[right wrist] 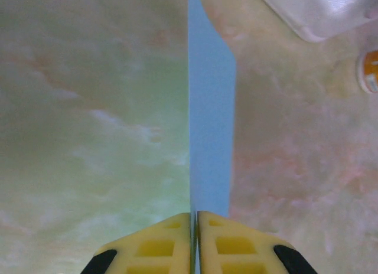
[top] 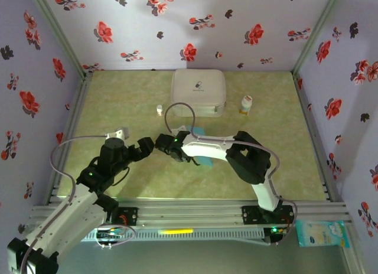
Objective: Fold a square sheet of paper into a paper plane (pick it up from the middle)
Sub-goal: Turn over the paper at the center of the table.
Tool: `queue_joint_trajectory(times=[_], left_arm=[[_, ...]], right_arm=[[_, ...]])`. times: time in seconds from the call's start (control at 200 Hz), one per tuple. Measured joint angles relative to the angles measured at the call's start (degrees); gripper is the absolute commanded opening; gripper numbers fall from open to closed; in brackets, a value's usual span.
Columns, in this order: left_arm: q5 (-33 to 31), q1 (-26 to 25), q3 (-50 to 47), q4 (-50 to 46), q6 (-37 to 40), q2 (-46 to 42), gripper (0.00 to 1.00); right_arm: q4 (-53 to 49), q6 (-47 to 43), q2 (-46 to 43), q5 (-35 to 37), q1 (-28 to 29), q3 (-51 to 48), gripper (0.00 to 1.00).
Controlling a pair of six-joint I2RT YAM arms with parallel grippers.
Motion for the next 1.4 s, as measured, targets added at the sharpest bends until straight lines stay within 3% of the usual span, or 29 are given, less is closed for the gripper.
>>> queue_joint_trajectory(times=[0.12, 0.205, 0.305, 0.515, 0.595, 0.785, 0.945, 1.4], left_arm=[[-0.76, 0.35, 0.02, -1.11, -0.22, 0.11, 1.00], [-0.94, 0.39, 0.20, -1.29, -0.26, 0.11, 1.00], [-0.74, 0.55, 0.57, -1.16, -0.22, 0.11, 0.99], [4.26, 0.52, 0.57, -0.02, 0.44, 3.32, 0.84], [6.99, 0.52, 0.55, 1.64, 0.55, 6.16, 0.76], [13.66, 0.42, 0.57, 7.45, -0.02, 15.98, 0.58], [18.32, -0.20, 0.68, 13.14, -1.77, 25.20, 0.57], [21.88, -5.79, 6.43, 21.97, -5.35, 40.19, 0.55]], right_arm=[[0.81, 0.07, 1.25, -4.37, 0.00, 0.98, 0.21], [1.97, -0.37, 1.25, -8.46, 0.00, 0.98, 0.34], [6.03, -0.44, 0.28, -14.45, -0.48, -0.39, 0.42], [22.29, 2.80, -14.97, -30.47, -5.70, -15.10, 0.50], [29.11, 4.76, -22.69, -35.82, -10.29, -22.25, 0.47], [40.79, 9.27, -32.24, -46.88, -21.33, -37.27, 0.22], [47.01, 12.72, -34.27, -55.45, -28.11, -47.54, 0.12], [56.24, 14.32, -29.75, -67.38, -32.17, -48.98, 0.06]])
